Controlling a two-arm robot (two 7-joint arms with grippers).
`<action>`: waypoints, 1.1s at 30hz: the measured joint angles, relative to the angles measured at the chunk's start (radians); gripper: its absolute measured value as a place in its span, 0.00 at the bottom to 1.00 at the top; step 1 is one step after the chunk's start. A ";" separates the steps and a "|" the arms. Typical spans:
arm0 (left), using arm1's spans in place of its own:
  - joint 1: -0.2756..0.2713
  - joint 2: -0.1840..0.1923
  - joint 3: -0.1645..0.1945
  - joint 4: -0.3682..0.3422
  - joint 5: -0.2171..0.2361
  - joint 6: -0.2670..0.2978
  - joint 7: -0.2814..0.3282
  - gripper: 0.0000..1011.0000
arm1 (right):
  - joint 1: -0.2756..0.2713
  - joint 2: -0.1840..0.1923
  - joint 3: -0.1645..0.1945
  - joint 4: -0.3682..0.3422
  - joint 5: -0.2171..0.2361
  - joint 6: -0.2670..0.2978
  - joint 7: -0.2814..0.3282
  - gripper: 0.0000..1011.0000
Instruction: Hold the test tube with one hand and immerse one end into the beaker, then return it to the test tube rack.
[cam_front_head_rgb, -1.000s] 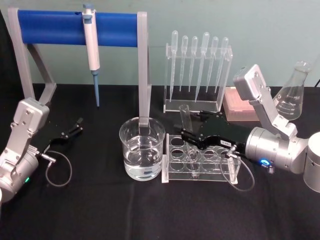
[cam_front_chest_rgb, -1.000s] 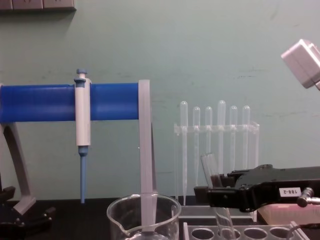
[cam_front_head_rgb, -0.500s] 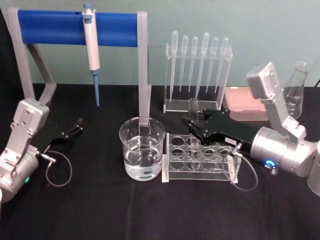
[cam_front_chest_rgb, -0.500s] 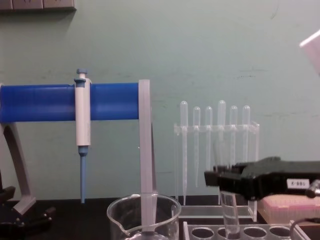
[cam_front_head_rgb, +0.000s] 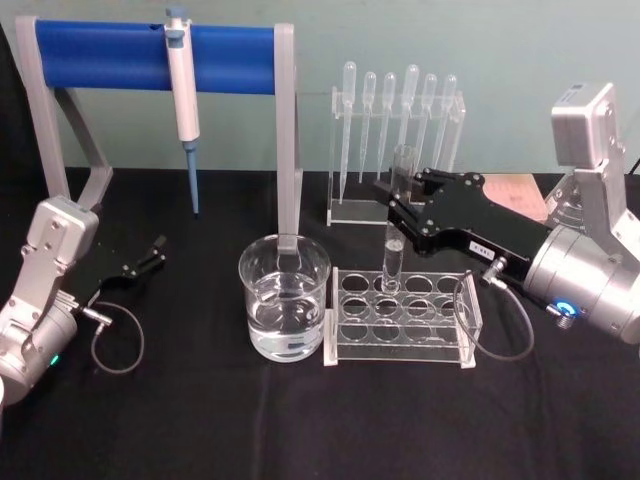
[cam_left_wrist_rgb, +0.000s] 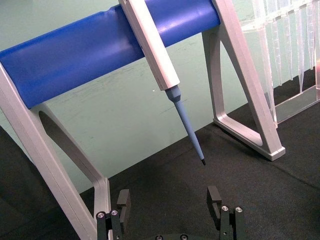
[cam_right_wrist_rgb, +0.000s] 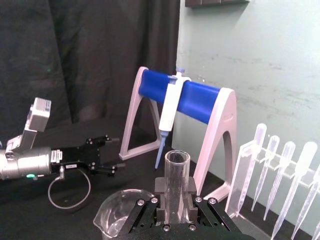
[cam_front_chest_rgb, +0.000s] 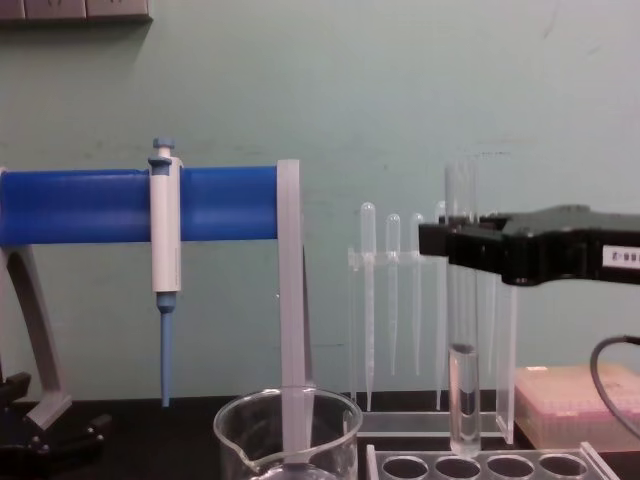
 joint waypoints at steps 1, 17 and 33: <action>0.000 0.000 0.000 0.000 0.000 0.000 0.000 0.99 | 0.000 0.000 0.000 -0.002 0.000 0.000 -0.001 0.23; 0.000 0.000 0.000 0.000 0.000 0.000 0.000 0.99 | 0.003 -0.001 0.000 -0.003 0.000 0.002 -0.001 0.23; 0.000 0.000 0.000 0.000 0.000 0.000 0.000 0.99 | 0.002 -0.001 0.001 -0.004 0.000 0.002 -0.002 0.23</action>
